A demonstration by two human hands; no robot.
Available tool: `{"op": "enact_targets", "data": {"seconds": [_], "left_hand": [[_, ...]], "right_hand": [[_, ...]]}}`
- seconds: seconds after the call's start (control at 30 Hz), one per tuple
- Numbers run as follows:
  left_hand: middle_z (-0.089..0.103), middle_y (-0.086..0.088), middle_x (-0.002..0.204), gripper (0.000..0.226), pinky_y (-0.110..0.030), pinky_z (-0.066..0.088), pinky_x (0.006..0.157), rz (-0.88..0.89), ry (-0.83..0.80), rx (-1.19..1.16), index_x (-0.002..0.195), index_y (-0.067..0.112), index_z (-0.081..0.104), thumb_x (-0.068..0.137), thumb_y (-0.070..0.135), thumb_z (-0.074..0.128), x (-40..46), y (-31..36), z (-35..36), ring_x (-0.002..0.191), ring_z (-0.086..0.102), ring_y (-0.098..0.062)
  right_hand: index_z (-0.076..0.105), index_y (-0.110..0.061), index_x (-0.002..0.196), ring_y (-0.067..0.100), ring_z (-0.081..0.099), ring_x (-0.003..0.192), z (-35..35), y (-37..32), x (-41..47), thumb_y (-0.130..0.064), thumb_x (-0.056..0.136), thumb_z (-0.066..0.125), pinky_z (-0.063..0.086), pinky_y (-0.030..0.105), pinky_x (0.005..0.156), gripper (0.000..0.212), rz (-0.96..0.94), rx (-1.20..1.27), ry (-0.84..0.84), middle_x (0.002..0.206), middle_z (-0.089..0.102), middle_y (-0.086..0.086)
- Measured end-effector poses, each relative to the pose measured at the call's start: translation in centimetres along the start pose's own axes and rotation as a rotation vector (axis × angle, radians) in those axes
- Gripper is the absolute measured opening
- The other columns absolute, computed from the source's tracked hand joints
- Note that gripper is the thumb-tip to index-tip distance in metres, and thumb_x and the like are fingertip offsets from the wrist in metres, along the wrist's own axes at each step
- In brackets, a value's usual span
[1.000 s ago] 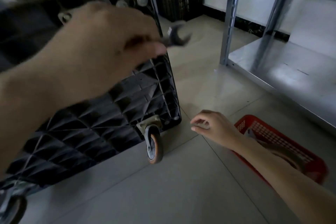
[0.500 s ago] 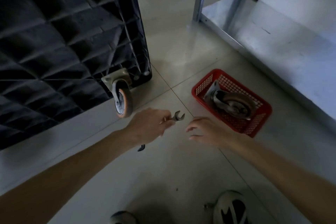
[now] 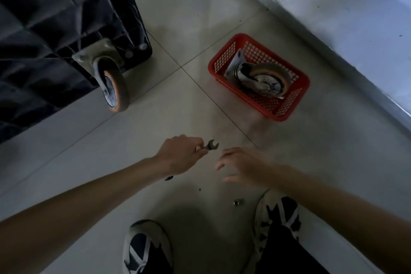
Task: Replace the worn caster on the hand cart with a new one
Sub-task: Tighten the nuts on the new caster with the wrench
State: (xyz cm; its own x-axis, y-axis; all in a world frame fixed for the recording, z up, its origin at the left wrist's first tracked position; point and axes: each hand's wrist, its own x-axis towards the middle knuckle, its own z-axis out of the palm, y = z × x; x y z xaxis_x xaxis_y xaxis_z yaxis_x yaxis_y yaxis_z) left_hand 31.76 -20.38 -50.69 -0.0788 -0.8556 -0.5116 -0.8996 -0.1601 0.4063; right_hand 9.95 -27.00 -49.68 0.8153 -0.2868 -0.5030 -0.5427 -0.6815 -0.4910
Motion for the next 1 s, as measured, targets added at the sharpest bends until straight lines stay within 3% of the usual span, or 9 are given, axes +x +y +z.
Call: {"op": "enact_targets", "data": {"seconds": [0.23,0.37,0.53,0.6,0.67,0.77,0.83,0.9,1.0], "left_hand": [[0.063,0.003,0.090,0.033,-0.035,0.049,0.075,0.058,-0.105,0.030,0.107,0.024,0.061,0.105,0.050,0.042,-0.8,0.9,3.0,0.082,0.061,-0.021],[0.064,0.000,0.094,0.033,-0.036,0.050,0.079,0.049,-0.152,0.037,0.108,0.023,0.060,0.105,0.050,0.041,-1.3,0.9,3.3,0.087,0.061,-0.023],[0.064,0.002,0.091,0.031,-0.035,0.048,0.076,0.034,-0.087,0.025,0.106,0.026,0.061,0.105,0.050,0.042,-1.3,0.4,2.2,0.089,0.063,-0.025],[0.067,0.002,0.094,0.031,-0.035,0.048,0.074,0.025,-0.025,0.024,0.106,0.027,0.061,0.104,0.052,0.042,-1.2,0.2,0.5,0.088,0.064,-0.024],[0.068,0.003,0.091,0.032,-0.034,0.048,0.071,0.014,0.070,0.020,0.105,0.027,0.061,0.104,0.053,0.041,-1.1,0.4,-2.5,0.082,0.064,-0.020],[0.066,0.006,0.079,0.029,-0.034,0.049,0.065,0.008,0.310,-0.005,0.098,0.028,0.062,0.103,0.051,0.046,-1.6,0.9,-9.6,0.071,0.061,-0.016],[0.060,0.009,0.067,0.025,-0.034,0.047,0.060,0.012,0.504,-0.026,0.091,0.029,0.062,0.101,0.049,0.050,-2.7,1.6,-15.2,0.064,0.059,-0.017],[0.058,0.010,0.060,0.022,-0.034,0.048,0.059,0.021,0.667,-0.017,0.091,0.030,0.060,0.101,0.047,0.051,-4.5,2.3,-20.8,0.058,0.057,-0.015],[0.062,0.012,0.067,0.018,-0.032,0.048,0.059,0.041,0.879,0.060,0.093,0.034,0.059,0.100,0.049,0.051,-8.2,3.6,-28.2,0.061,0.058,-0.007]], "right_hand": [[0.061,-0.028,0.123,0.014,0.053,0.110,5.9,-0.6,-2.5,-0.040,0.087,0.074,0.045,0.033,0.083,0.040,-0.038,-0.081,-0.198,0.120,0.055,-0.007],[0.059,-0.022,0.114,0.019,0.055,0.103,7.4,0.2,-3.2,-0.023,0.093,0.065,0.050,0.038,0.079,0.022,-0.061,-0.079,-0.154,0.114,0.051,-0.004],[0.067,-0.017,0.110,0.017,0.058,0.102,6.5,1.0,-2.1,-0.029,0.097,0.062,0.048,0.035,0.083,0.018,-0.034,-0.061,-0.157,0.112,0.057,-0.001],[0.070,-0.020,0.104,0.014,0.060,0.094,4.6,1.5,-1.3,-0.033,0.094,0.066,0.050,0.034,0.080,0.017,-0.005,0.044,-0.029,0.104,0.059,-0.006],[0.071,-0.019,0.100,0.009,0.060,0.085,1.3,1.7,0.2,-0.031,0.091,0.069,0.054,0.033,0.077,0.015,0.003,0.165,0.205,0.097,0.060,-0.009],[0.072,-0.012,0.101,0.003,0.062,0.082,-6.8,0.0,2.4,-0.011,0.086,0.078,0.050,0.010,0.078,0.016,-0.061,0.262,0.575,0.099,0.066,-0.005],[0.073,-0.012,0.105,0.000,0.063,0.086,-12.7,-2.0,3.4,-0.013,0.084,0.081,0.046,0.004,0.082,0.022,-0.120,0.197,0.784,0.102,0.068,-0.006],[0.075,-0.014,0.106,-0.001,0.065,0.087,-18.0,-3.9,4.4,-0.016,0.084,0.082,0.047,0.006,0.083,0.023,-0.199,0.208,0.954,0.102,0.071,-0.008],[0.076,-0.013,0.107,0.002,0.069,0.086,-24.2,-7.1,5.9,-0.015,0.085,0.081,0.056,0.017,0.082,0.022,-0.331,0.295,1.116,0.100,0.071,-0.008]]}}
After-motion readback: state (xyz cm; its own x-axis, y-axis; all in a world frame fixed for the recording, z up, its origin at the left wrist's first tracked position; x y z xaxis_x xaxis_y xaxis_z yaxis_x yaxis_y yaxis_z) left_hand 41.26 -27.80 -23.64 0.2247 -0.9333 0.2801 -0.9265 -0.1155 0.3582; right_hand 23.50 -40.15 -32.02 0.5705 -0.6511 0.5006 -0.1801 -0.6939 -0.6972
